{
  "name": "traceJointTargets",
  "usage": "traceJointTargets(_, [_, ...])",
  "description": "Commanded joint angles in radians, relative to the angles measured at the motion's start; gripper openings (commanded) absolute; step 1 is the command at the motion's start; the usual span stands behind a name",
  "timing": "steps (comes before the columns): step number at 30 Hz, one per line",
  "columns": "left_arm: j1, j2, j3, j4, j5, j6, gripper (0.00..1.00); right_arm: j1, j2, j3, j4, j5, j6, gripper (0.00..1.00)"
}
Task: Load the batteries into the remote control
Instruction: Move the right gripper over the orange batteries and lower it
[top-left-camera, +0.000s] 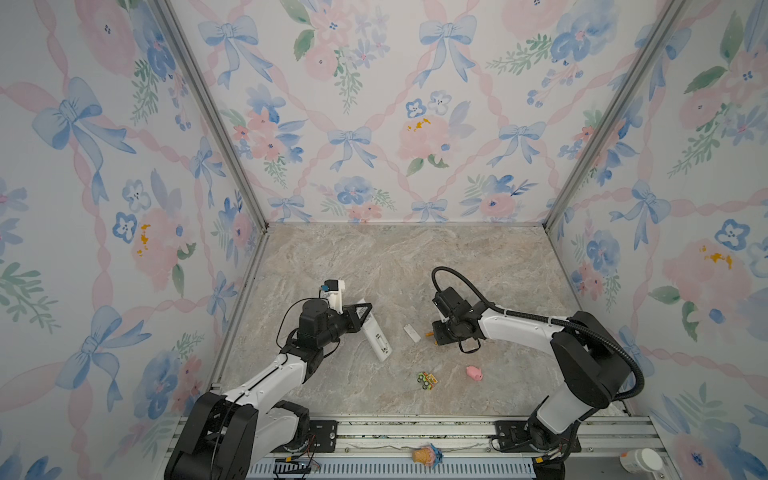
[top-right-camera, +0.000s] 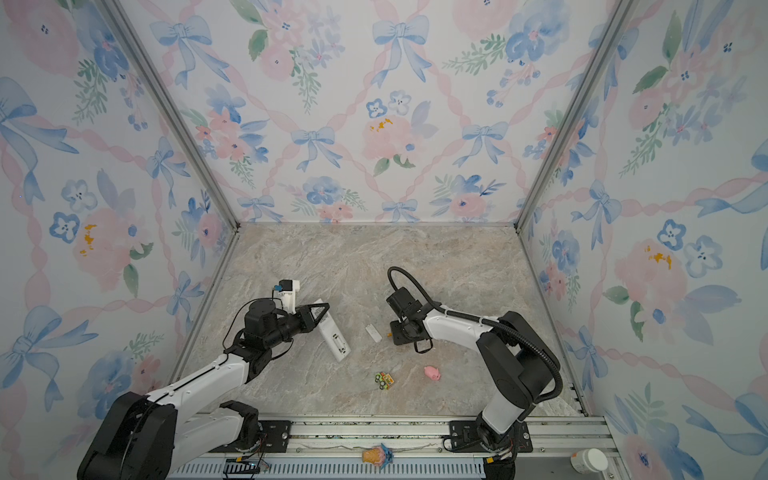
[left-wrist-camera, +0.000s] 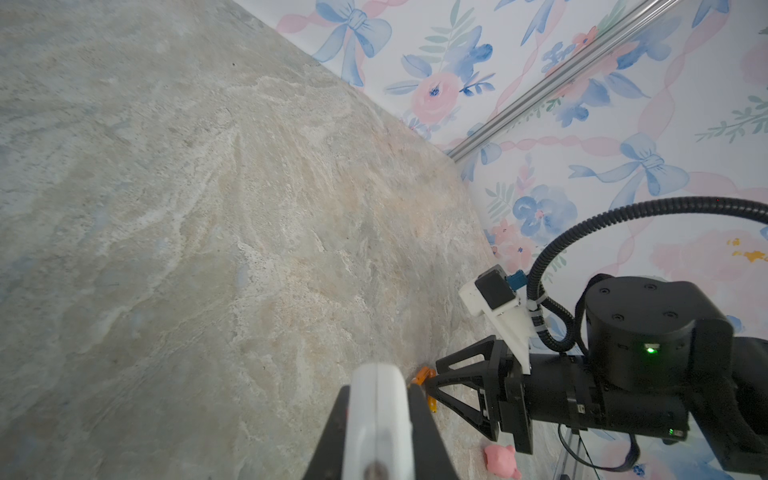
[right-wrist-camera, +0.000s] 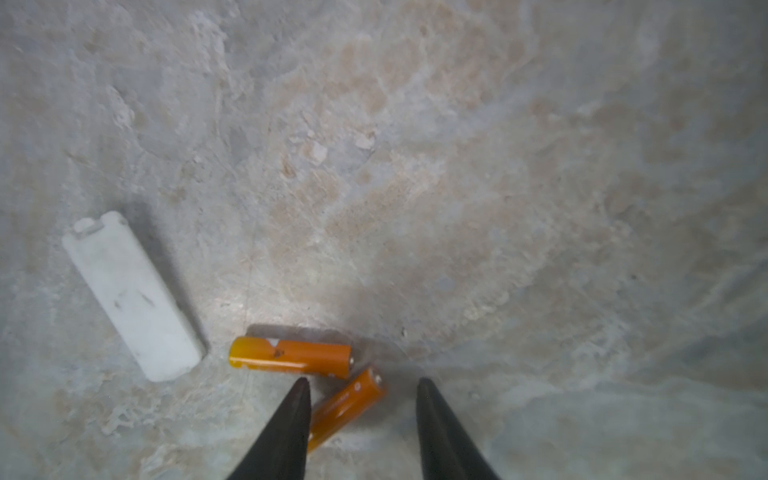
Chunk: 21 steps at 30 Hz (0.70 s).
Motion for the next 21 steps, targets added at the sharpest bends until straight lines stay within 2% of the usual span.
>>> traceJointTargets(1, [-0.003, -0.009, -0.003, 0.033, 0.014, -0.002, 0.00, -0.009, 0.020, -0.023, -0.001, 0.013, 0.012, 0.43])
traceJointTargets(21, [-0.004, -0.015, -0.010, 0.033, 0.009, -0.001, 0.00, 0.006, 0.017, -0.047, -0.022, 0.043, 0.006, 0.33])
